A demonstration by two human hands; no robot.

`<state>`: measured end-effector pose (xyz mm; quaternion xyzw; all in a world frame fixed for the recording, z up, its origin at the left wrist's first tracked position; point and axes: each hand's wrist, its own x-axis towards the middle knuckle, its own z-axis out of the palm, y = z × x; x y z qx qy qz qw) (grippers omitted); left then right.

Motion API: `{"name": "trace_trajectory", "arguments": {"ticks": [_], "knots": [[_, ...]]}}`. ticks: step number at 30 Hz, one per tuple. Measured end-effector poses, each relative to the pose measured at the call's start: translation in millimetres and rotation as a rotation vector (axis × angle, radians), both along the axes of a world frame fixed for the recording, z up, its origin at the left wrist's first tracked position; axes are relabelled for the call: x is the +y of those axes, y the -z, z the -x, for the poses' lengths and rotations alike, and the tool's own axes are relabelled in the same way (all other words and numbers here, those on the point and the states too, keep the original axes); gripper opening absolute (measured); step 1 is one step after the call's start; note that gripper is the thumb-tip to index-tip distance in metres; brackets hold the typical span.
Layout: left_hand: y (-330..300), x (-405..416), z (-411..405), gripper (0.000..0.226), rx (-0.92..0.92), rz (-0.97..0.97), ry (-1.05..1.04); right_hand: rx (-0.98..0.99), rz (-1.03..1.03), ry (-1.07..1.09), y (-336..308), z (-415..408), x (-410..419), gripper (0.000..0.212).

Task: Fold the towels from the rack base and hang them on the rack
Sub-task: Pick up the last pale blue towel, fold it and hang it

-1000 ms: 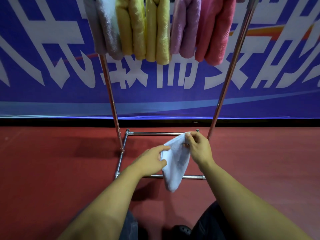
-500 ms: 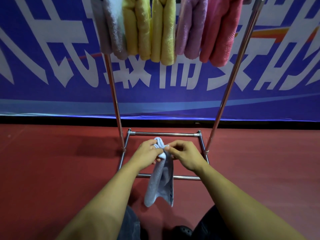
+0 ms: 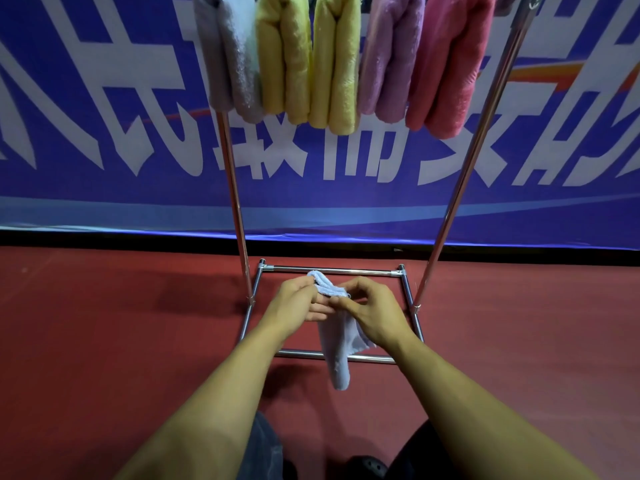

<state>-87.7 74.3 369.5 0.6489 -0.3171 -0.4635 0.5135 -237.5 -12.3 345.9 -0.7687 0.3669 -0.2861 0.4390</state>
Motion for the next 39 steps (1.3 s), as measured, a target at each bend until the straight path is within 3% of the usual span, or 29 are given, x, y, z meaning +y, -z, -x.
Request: {"name": "trace_trajectory", "arguments": {"ticks": [4, 6, 11, 17, 21, 26, 33, 36, 39], "knots": [[12, 1, -8, 0.028, -0.703, -0.085, 0.044, 0.018, 0.034, 0.05, 2, 4, -6, 0.016], [14, 3, -8, 0.025, -0.8, -0.05, 0.034, -0.01, -0.008, 0.075, 3, 6, -10, 0.008], [9, -1, -3, 0.025, -0.711, 0.062, -0.029, -0.096, -0.025, 0.098, 1, 8, -11, 0.004], [7, -3, -5, 0.041, -0.308, 0.228, -0.067, -0.275, -0.126, 0.078, -11, 8, -6, 0.004], [2, 0, -7, 0.012, -0.26, 0.249, -0.052, -0.35, -0.198, 0.056, -17, 6, -1, 0.008], [0, 3, -4, 0.019, -0.14, 0.265, -0.004, -0.421, -0.281, 0.033, -19, 4, 0, 0.01], [-10, 1, 6, 0.018, -0.206, 0.264, -0.105, -0.468, -0.311, -0.032, -25, 8, 3, 0.021], [-16, 1, 9, 0.013, -0.202, 0.29, -0.095, -0.478, -0.389, -0.157, -30, 13, 1, 0.043], [-24, 1, 14, 0.011, -0.236, 0.313, -0.086, -0.343, -0.369, -0.219, -33, 10, 2, 0.06]]}}
